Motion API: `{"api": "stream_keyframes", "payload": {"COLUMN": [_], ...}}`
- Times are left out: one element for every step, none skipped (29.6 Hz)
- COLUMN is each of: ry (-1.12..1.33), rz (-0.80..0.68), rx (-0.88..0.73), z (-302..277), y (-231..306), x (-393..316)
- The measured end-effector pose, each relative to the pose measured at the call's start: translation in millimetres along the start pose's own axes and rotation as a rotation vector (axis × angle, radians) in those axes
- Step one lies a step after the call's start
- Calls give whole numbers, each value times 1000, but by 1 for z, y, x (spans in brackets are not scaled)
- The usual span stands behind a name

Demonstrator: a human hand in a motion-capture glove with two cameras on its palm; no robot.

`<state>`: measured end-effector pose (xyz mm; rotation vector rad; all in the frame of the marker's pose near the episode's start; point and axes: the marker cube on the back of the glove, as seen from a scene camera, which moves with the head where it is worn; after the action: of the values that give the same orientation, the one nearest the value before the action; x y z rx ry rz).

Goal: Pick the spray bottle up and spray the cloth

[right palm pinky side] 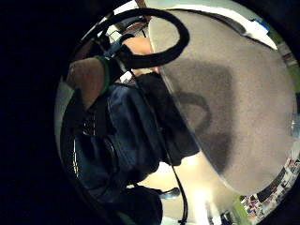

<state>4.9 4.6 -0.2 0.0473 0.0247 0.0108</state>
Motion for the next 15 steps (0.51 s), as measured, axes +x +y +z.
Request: {"api": "stream_keyframes", "payload": {"ry": [3,6,8,11,16,26,43,67,94,121,144,162,172,172,160], "rz": [4,8,11,15,19,25,34,47,66,92,125,164,211,268,335], "rx": [6,15,27,42,60,83,110,141,176,214,255,300,349,403,463], "z": [-1,-2,-4,-7,-10,-13,-18,-23,-28,-34,-39,-45,-51,-57,-63], "y": [1,2,3,5,7,10,12,16,19,24,29,36,43,51,59], "x": [1,1,1,1,2,3,4,6,9,13,18,24,32,42,53]}}
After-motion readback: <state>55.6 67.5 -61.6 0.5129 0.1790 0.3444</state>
